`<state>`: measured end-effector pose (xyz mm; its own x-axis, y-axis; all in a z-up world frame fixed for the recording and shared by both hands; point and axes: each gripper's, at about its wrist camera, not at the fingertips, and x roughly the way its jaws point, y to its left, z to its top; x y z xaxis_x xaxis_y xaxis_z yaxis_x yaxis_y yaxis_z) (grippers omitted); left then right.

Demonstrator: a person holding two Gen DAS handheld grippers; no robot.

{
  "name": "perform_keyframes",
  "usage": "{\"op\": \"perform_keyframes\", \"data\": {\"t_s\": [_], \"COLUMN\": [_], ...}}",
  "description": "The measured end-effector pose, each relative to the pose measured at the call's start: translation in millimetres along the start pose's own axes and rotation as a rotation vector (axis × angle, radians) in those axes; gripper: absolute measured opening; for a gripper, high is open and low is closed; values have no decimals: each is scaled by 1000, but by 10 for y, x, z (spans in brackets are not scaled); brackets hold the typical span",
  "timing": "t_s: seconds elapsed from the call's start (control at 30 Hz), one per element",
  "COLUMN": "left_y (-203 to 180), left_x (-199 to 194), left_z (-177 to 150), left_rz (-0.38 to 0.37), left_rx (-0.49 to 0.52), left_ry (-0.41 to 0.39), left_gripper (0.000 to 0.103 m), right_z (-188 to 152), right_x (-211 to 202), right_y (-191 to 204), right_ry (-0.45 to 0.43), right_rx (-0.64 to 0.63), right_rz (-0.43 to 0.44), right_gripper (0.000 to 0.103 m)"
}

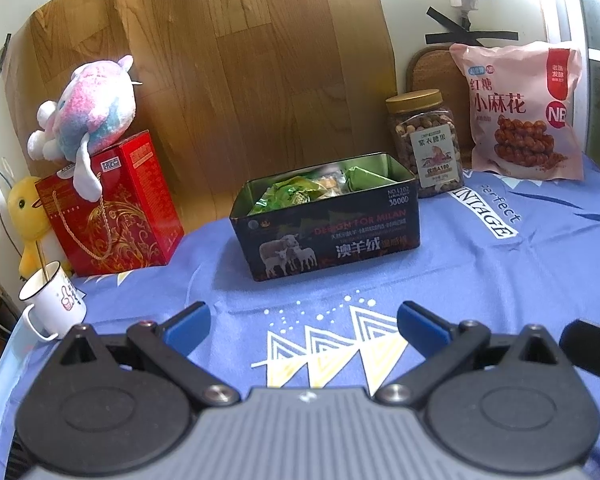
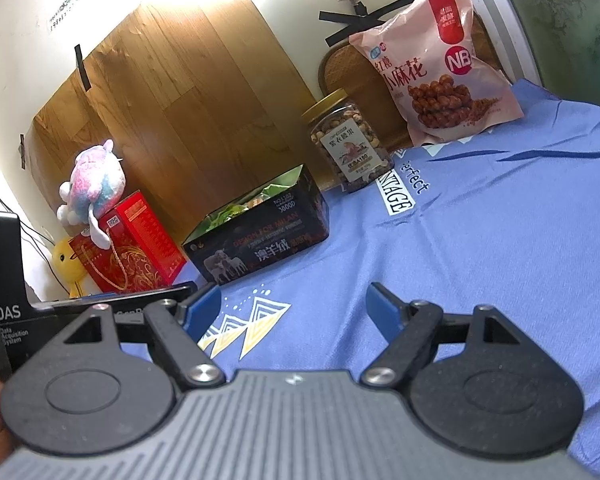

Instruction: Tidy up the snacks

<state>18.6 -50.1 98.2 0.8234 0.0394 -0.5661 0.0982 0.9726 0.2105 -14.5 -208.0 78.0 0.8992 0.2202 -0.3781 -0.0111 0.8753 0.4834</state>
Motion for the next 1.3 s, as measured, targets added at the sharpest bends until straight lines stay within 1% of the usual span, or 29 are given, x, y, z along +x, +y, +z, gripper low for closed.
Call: {"op": "perform_keyframes", "data": {"t_s": [0.2, 0.37, 0.47, 0.6, 0.7, 0.8, 0.9, 1.0, 1.13, 1.3], "left_y": [-3, 78, 158, 301, 390, 411, 408, 391, 366, 340], "left_x": [16, -3, -41, -65, -55, -32, 2, 25, 23, 23], "left_z": [-20, -8, 12, 60, 71, 57, 35, 21, 13, 6], "left_rz": [5, 8, 32, 73, 93, 109, 118, 123, 114, 91], "left_rx": [5, -17, -24, -49, -68, -70, -65, -61, -63, -74], "left_ry": [6, 11, 0, -8, -5, 4, 21, 31, 40, 53], "left_gripper": [103, 103, 103, 103, 103, 103, 103, 103, 103, 103], "right_z": [-14, -6, 37, 178, 265, 319, 321, 252, 166, 142], "right_x": [13, 5, -25, -79, -108, -92, -27, 35, 76, 82], "right_y": [-29, -12, -7, -27, -52, -63, -35, 41, 116, 125], "right_ry": [6, 4, -14, -55, -81, -86, -62, -27, 10, 23], "right_rx": [10, 2, -9, -10, -6, -6, -10, -31, -61, -64], "right_rz": [-4, 2, 5, 9, 16, 26, 48, 76, 96, 99], "right_gripper": [82, 82, 82, 82, 82, 82, 82, 82, 82, 82]}}
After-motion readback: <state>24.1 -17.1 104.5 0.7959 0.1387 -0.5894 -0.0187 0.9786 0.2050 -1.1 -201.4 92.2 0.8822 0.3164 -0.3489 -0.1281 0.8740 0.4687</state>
